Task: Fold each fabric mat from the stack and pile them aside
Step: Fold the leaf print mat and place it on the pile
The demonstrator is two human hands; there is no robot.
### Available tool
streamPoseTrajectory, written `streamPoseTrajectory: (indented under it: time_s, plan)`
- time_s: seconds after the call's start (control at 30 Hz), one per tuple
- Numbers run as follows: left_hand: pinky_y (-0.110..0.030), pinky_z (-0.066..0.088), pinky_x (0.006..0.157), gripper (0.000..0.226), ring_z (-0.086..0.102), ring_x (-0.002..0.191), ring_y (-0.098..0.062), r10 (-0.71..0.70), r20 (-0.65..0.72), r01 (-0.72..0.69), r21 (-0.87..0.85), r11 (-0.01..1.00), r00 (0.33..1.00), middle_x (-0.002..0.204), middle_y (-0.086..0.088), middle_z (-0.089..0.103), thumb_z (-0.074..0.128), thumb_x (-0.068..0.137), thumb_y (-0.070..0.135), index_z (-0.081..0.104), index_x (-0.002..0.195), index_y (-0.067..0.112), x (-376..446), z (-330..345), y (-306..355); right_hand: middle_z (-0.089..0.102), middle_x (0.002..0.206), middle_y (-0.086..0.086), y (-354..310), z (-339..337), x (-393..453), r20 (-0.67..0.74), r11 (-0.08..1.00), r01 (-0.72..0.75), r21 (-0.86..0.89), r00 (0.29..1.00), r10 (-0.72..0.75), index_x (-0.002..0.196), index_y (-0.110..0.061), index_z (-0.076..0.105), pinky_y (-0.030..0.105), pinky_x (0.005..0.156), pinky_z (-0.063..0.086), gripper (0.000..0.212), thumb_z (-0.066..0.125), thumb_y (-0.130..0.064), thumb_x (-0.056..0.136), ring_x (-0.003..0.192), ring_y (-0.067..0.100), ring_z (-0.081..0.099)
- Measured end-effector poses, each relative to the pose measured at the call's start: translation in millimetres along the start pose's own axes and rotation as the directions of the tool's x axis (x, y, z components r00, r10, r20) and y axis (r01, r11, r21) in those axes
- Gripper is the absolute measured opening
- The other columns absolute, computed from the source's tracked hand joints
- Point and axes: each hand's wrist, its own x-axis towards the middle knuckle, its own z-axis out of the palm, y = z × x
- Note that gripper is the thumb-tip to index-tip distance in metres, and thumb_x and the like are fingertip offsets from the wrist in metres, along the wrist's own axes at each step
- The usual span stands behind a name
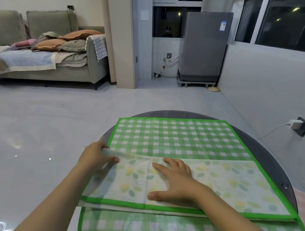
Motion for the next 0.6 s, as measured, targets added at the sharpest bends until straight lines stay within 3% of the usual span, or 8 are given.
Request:
streamPoseTrajectory:
  time_s: [0.17, 0.27, 0.37, 0.43, 0.5, 0.6]
  plan:
    - [-0.036, 0.052, 0.073, 0.036, 0.064, 0.078, -0.027, -0.158, 0.144, 0.199, -0.347, 0.916, 0.977, 0.092, -0.012, 0.067, 0.083, 0.070, 0.013, 0.061, 0.098, 0.005, 2, -17, -7, -0.014, 0.157, -0.004, -7, -2, -1, 0.059, 1.000, -0.008, -0.004, 0.998, 0.008, 0.144, -0.049, 0.004, 0.047, 0.114, -0.007, 0.098, 0.058, -0.076, 0.067, 0.142, 0.024, -0.022]
    - [-0.039, 0.054, 0.078, 0.020, 0.065, 0.070, -0.028, -0.143, 0.254, 0.244, -0.429, 0.870, 0.957, 0.086, -0.016, 0.072, 0.077, 0.076, 0.011, 0.070, 0.091, 0.001, 1, -34, -4, -0.014, 0.157, 0.000, -9, -4, -1, 0.077, 1.000, -0.012, -0.023, 0.997, 0.013, 0.144, -0.049, 0.006, 0.046, 0.114, -0.010, 0.097, 0.059, -0.074, 0.067, 0.142, 0.025, -0.022]
    - [-0.044, 0.050, 0.085, 0.021, 0.060, 0.077, -0.030, -0.129, 0.288, 0.271, -0.536, 0.799, 0.949, 0.087, -0.018, 0.070, 0.076, 0.077, 0.016, 0.072, 0.089, 0.000, 0, -46, 3, -0.014, 0.157, -0.001, -9, -4, -3, 0.069, 1.000, -0.009, -0.009, 0.998, 0.010, 0.144, -0.051, 0.007, 0.046, 0.114, -0.010, 0.096, 0.058, -0.076, 0.067, 0.142, 0.024, -0.022]
    - [-0.044, 0.046, 0.081, 0.029, 0.052, 0.080, -0.031, -0.124, 0.344, 0.318, -0.595, 0.738, 0.931, 0.090, -0.018, 0.065, 0.076, 0.076, 0.023, 0.071, 0.089, -0.002, 0, -51, 10, -0.014, 0.157, -0.004, -8, -2, -4, 0.056, 1.000, 0.000, 0.009, 0.998, 0.000, 0.143, -0.051, 0.008, 0.046, 0.114, -0.009, 0.096, 0.058, -0.077, 0.066, 0.142, 0.023, -0.021]
    - [-0.036, 0.041, 0.070, 0.036, 0.042, 0.071, -0.028, -0.081, 0.424, 0.363, -0.643, 0.674, 0.902, 0.085, -0.010, 0.052, 0.081, 0.063, 0.033, 0.072, 0.077, 0.002, 0, -52, 19, -0.012, 0.157, -0.006, -5, -3, -8, 0.038, 0.999, 0.020, 0.031, 0.999, -0.022, 0.143, -0.051, 0.010, 0.044, 0.115, -0.007, 0.094, 0.058, -0.076, 0.067, 0.143, 0.019, -0.019]
    - [-0.029, 0.035, 0.062, 0.031, 0.033, 0.062, -0.020, -0.018, 0.444, 0.376, -0.736, 0.562, 0.896, 0.073, -0.006, 0.037, 0.080, 0.057, 0.037, 0.069, 0.065, 0.009, 0, -47, 37, -0.002, 0.158, -0.011, 4, -7, -15, 0.013, 0.995, 0.049, 0.091, 0.999, -0.050, 0.145, -0.046, 0.014, 0.039, 0.117, 0.002, 0.088, 0.057, -0.071, 0.073, 0.144, 0.012, -0.007]
